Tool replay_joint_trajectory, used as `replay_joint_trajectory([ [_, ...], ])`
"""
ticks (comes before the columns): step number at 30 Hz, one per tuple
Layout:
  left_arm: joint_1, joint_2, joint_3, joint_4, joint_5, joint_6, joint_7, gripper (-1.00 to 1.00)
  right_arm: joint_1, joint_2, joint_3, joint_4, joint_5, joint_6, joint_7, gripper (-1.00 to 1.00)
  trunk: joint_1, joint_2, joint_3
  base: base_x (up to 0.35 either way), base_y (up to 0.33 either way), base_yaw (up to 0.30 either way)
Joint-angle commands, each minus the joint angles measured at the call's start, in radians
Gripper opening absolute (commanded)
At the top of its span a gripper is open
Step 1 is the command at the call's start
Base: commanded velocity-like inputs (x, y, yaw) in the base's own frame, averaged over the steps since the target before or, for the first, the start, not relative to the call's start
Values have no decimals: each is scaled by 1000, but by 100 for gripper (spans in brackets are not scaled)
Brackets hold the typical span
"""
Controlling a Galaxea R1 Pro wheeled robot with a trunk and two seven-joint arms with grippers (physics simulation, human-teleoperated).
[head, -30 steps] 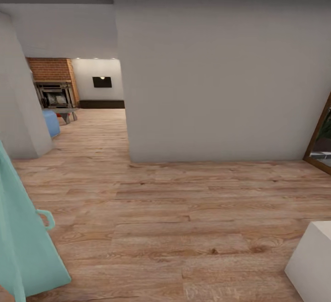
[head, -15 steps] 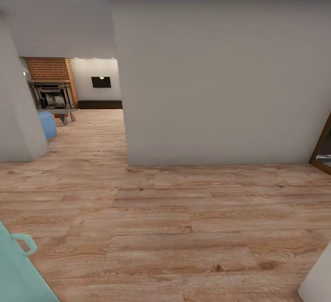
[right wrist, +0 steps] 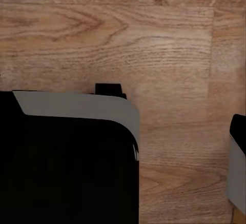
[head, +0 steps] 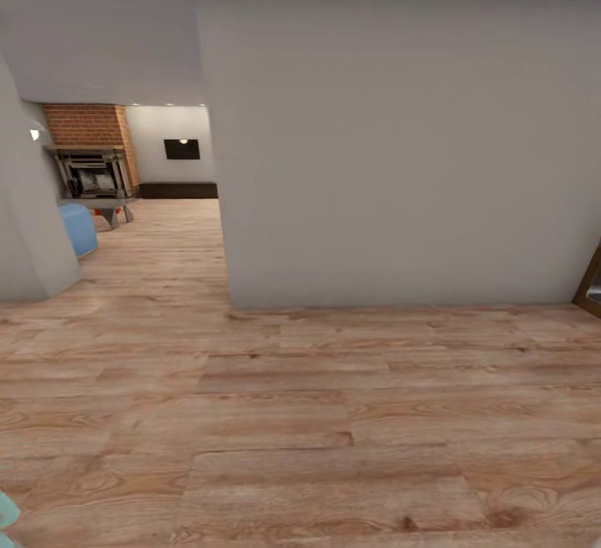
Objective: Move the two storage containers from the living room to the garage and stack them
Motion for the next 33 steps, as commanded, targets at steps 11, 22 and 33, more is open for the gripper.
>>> replay_joint_trajectory([
  [11, 0, 0, 2, 0, 4, -2, 0, 100, -1, 2, 11, 3, -10, -4, -2, 100, 1, 0, -1, 323, 0, 0],
  [22, 0, 0, 3, -1, 3, -2, -1, 100, -1, 2, 11, 3, -11, 0, -1, 100, 1, 0, -1, 323, 0, 83],
  [33, 0, 0, 2, 0, 3, -2, -1, 100, -1, 2, 11, 3, -10, 1, -1, 100, 1, 0, -1, 323, 0, 263],
])
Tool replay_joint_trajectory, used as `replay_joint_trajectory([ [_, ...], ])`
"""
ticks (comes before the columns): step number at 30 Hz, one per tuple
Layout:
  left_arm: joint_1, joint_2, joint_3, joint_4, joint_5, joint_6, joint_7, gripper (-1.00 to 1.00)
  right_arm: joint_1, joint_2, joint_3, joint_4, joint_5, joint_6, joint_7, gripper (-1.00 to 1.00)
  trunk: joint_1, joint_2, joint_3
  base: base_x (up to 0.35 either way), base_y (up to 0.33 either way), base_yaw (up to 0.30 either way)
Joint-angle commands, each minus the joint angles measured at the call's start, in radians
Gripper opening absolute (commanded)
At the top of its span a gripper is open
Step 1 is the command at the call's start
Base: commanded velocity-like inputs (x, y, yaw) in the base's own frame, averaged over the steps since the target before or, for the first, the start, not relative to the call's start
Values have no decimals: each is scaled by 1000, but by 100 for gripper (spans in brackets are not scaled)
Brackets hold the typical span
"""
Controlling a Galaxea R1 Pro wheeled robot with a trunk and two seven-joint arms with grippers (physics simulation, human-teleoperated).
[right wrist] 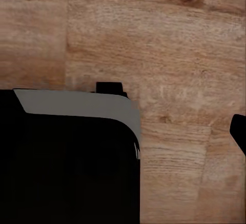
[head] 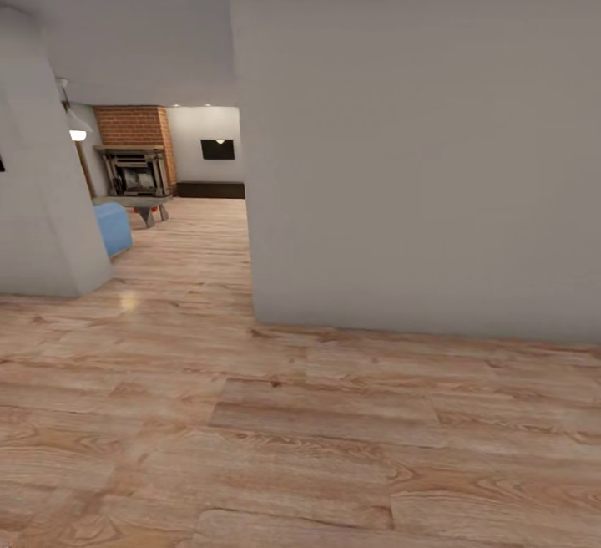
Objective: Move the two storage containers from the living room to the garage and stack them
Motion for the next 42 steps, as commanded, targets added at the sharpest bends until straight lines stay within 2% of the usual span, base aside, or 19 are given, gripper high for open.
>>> replay_joint_trajectory([
  [1, 0, 0, 2, 0, 3, -2, 0, 100, -1, 0, 8, 3, -9, -5, -1, 100, 1, 0, -1, 323, 0, 269],
  [16, 0, 0, 2, -1, 3, -2, 0, 100, -1, -1, 8, 3, -8, -5, -1, 100, 1, 0, -1, 323, 0, 248],
  [42, 0, 0, 2, -2, 3, -3, 0, 100, -1, -1, 9, 3, -8, -4, -1, 100, 1, 0, -1, 323, 0, 10],
])
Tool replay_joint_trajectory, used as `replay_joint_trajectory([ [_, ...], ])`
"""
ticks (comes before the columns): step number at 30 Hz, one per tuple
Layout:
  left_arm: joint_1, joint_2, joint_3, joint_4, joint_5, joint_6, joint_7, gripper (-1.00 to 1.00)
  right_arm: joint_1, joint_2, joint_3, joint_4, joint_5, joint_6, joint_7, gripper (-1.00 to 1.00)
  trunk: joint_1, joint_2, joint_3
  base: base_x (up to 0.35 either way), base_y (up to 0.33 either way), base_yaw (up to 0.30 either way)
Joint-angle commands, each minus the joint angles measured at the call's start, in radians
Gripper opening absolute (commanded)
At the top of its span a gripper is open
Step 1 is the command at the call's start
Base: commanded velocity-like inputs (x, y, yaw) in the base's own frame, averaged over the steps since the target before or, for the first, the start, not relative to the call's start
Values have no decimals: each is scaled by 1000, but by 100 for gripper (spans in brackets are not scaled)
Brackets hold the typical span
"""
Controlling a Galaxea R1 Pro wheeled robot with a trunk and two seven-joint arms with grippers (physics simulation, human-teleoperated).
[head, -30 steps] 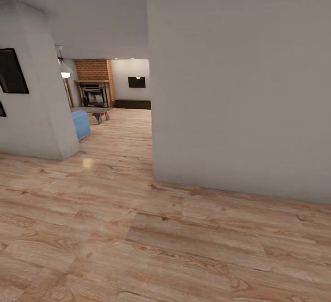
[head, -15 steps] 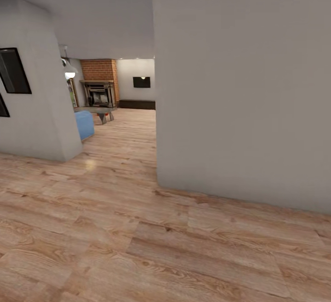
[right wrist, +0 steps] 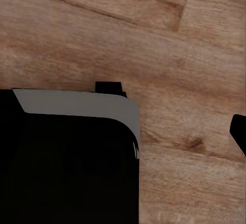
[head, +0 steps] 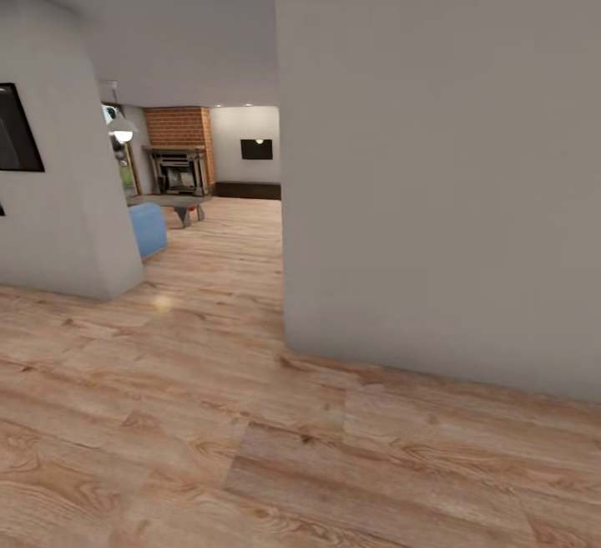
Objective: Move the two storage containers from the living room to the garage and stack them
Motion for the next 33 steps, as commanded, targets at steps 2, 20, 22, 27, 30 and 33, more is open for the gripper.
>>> replay_joint_trajectory([
  [2, 0, 0, 2, 0, 4, -2, 0, 100, -1, 0, 9, 3, -9, -5, -1, 100, 1, 0, -1, 323, 0, 0],
  [20, 0, 0, 2, 0, 4, -3, 0, 100, -1, 2, 10, 3, -9, -5, -1, 100, 1, 0, -1, 323, 0, 39],
  [22, 0, 0, 2, 0, 4, -3, 0, 100, -1, 2, 10, 3, -9, -5, -1, 100, 1, 0, -1, 323, 0, 230],
  [27, 0, 0, 2, 0, 4, -3, 0, 100, -1, 2, 9, 3, -11, -4, -1, 100, 1, 0, -1, 322, 0, 258],
  [30, 0, 0, 2, 0, 4, -3, 1, 100, -1, 2, 9, 3, -12, -4, -1, 100, 1, 0, -1, 319, 0, 267],
  [33, 0, 0, 2, 0, 4, -3, 1, 100, -1, 2, 8, 3, -12, -4, -1, 100, 1, 0, -1, 317, 0, 269],
])
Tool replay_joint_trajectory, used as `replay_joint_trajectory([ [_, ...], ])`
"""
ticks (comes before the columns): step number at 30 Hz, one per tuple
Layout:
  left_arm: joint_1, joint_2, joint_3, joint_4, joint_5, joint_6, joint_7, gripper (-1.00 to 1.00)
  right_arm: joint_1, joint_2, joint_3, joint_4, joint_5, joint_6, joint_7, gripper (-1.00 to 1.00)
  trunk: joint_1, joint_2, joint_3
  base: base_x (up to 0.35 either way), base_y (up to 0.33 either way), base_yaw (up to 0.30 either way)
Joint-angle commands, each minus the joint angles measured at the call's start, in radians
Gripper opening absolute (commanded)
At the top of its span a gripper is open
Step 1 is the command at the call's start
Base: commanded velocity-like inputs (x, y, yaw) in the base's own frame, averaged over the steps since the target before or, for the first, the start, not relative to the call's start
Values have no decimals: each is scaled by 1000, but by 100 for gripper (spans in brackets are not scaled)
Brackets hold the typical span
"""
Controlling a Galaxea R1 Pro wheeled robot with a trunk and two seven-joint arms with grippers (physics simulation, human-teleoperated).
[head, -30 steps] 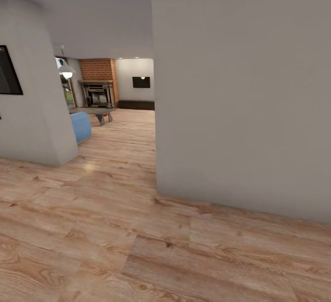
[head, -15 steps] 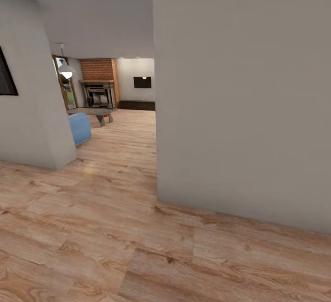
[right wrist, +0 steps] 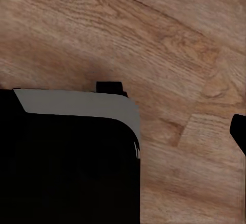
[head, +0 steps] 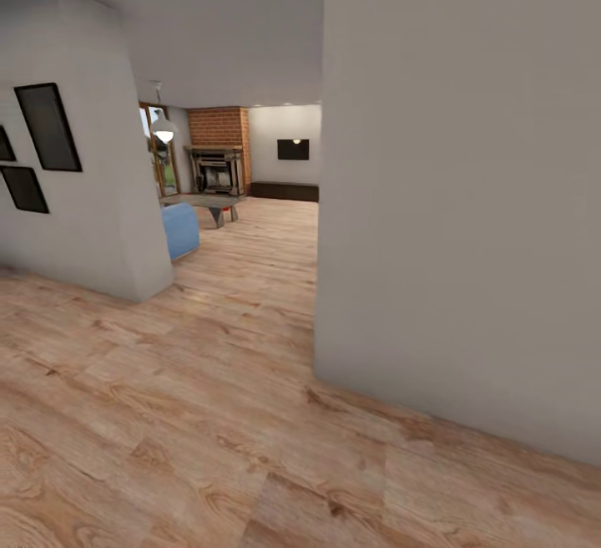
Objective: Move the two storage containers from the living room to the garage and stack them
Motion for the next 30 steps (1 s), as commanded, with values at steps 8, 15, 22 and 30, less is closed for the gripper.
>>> replay_joint_trajectory([
  [8, 0, 0, 2, 0, 4, -2, 0, 100, -1, 0, 8, 3, -9, -5, -1, 100, 1, 0, -1, 315, 0, 270],
  [15, 0, 0, 2, 0, 4, -2, 0, 100, -1, 0, 8, 3, -9, -5, -1, 100, 1, 0, -1, 314, 0, 270],
  [22, 0, 0, 2, 0, 4, -2, 0, 100, -1, 0, 10, 3, -7, -5, -1, 100, 1, 0, -1, 314, 0, 270],
  [30, 0, 0, 2, 0, 4, -1, 0, 100, -1, 0, 10, 3, -7, -5, -1, 100, 1, 0, -1, 314, 0, 270],
])
